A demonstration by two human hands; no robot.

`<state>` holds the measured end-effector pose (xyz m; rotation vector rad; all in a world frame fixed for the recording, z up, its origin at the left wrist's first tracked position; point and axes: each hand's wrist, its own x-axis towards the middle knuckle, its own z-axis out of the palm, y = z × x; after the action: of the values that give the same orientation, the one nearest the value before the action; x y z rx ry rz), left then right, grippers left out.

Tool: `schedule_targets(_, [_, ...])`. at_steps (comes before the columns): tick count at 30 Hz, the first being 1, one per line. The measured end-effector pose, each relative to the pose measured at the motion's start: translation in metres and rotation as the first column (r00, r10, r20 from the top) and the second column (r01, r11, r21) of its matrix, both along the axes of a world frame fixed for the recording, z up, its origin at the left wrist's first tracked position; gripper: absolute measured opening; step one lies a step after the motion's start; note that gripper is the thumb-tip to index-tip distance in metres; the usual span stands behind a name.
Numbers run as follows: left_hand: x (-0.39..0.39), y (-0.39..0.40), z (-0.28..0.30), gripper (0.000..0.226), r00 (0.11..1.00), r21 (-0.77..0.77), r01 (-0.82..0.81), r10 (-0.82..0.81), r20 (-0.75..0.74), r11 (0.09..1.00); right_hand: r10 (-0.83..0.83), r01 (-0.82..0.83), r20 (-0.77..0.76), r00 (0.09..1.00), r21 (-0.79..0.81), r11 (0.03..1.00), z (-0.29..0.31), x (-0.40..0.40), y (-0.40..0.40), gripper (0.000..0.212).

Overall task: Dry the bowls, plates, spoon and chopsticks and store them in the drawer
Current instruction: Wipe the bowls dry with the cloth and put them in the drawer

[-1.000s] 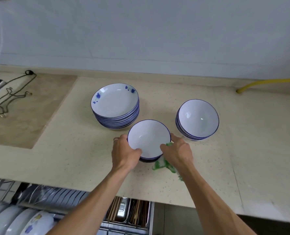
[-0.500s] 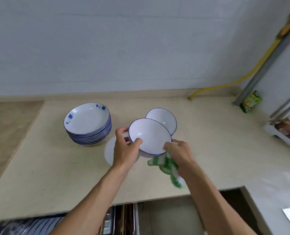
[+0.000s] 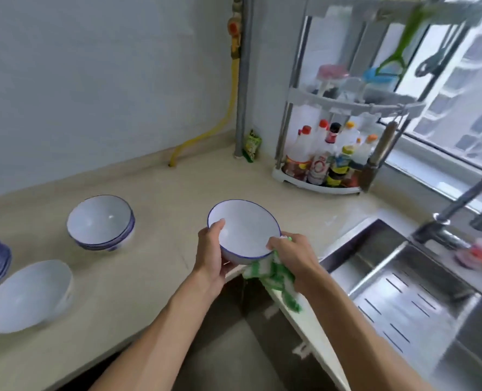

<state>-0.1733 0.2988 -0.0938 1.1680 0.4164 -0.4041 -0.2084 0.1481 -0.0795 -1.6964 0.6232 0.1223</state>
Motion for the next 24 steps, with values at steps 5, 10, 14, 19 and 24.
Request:
schedule_targets(5, [-0.018,-0.127,-0.017,0.037,0.999,0.094,0.052,-0.053,0.009,0.994,-0.033,0.032,-0.025,0.999,-0.063,0.997,-0.014,-0.04,-0.126,0.013])
schedule_targets(10, [-0.033,-0.211,-0.03,0.057,0.976,0.304,0.159,-0.196,0.097,0.939,-0.242,0.24,-0.04,0.97,-0.037,0.97,-0.032,-0.086,-0.216,0.023])
schedule_targets(14, [-0.048,-0.257,-0.038,0.056,0.909,0.547,0.269,-0.397,0.127,0.793,-0.396,0.395,-0.041,0.917,-0.024,0.918,-0.049,-0.109,-0.258,0.02])
schedule_targets(19, [-0.064,-0.305,-0.054,0.059,0.724,0.765,0.356,-0.676,0.137,0.536,-0.479,0.48,-0.052,0.876,0.001,0.878,-0.063,-0.131,-0.291,0.021])
schedule_targets(24, [-0.068,-0.328,-0.057,0.071,0.602,0.842,0.405,-0.797,0.047,0.356,-0.529,0.529,-0.072,0.846,-0.021,0.849,-0.076,-0.147,-0.311,0.022])
